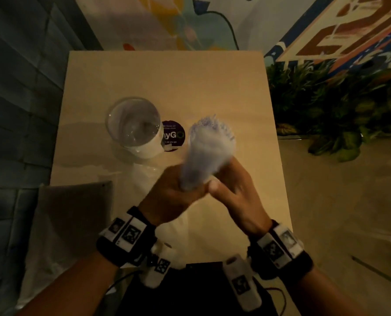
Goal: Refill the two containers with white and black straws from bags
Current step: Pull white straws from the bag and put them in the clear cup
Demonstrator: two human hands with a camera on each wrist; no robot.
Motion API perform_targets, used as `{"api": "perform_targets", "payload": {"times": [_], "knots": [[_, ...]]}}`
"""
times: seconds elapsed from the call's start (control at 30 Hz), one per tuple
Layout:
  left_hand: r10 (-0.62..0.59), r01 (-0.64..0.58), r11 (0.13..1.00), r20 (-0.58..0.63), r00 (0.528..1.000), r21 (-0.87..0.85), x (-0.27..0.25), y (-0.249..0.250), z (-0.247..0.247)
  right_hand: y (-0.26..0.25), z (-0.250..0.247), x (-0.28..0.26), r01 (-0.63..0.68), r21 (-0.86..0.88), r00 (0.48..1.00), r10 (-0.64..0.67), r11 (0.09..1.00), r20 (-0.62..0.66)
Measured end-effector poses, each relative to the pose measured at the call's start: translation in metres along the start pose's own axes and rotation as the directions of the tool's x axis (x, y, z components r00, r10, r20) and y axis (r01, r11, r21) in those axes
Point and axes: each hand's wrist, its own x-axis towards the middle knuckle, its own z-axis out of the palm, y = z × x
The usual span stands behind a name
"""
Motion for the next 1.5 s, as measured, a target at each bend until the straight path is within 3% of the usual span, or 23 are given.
{"api": "perform_targets", "payload": {"times": [0.07, 0.2, 0.33, 0.53, 0.73, 1.07, 1.23, 1.3, 1.5], "knots": [[-0.045, 0.013, 0.981, 0.162, 0.986, 0.193, -0.003, -0.015, 0.007, -0.009, -0.003, -0.003, 0.029, -0.004, 0.998, -0.028, 1.0, 0.063], [-0.193, 0.154, 0.948, 0.12, 0.974, 0.277, -0.003, -0.025, 0.03, -0.005, 0.001, 0.001, -0.034, 0.071, 0.998, 0.038, 0.997, -0.048], [-0.066, -0.026, 0.92, 0.222, 0.973, 0.391, 0.018, -0.041, 0.017, -0.004, -0.009, 0.015, 0.033, 0.044, 0.977, -0.023, 0.999, -0.21], [-0.028, 0.073, 0.827, -0.09, 0.996, 0.557, 0.041, -0.068, -0.026, -0.008, -0.027, 0.055, 0.146, -0.045, 0.908, -0.152, 0.988, -0.389], [0.071, -0.022, 0.765, -0.049, 0.996, 0.643, 0.076, -0.074, -0.02, -0.006, -0.034, 0.081, 0.203, -0.099, 0.869, -0.226, 0.974, -0.44], [0.049, 0.033, 0.787, -0.116, 0.992, 0.616, 0.093, -0.08, -0.015, 0.007, -0.044, 0.098, 0.212, -0.155, 0.846, -0.261, 0.965, -0.465], [0.119, -0.012, 0.767, -0.124, 0.985, 0.642, 0.093, -0.07, -0.019, 0.013, -0.042, 0.103, 0.214, -0.143, 0.844, -0.257, 0.966, -0.47], [0.108, -0.024, 0.755, -0.088, 0.99, 0.655, 0.094, -0.068, -0.02, 0.02, -0.038, 0.105, 0.192, -0.159, 0.853, -0.245, 0.968, -0.461], [0.11, -0.04, 0.849, -0.102, 0.989, 0.526, 0.088, -0.069, -0.023, 0.042, -0.027, 0.102, 0.128, -0.264, 0.904, -0.222, 0.956, -0.366]]}}
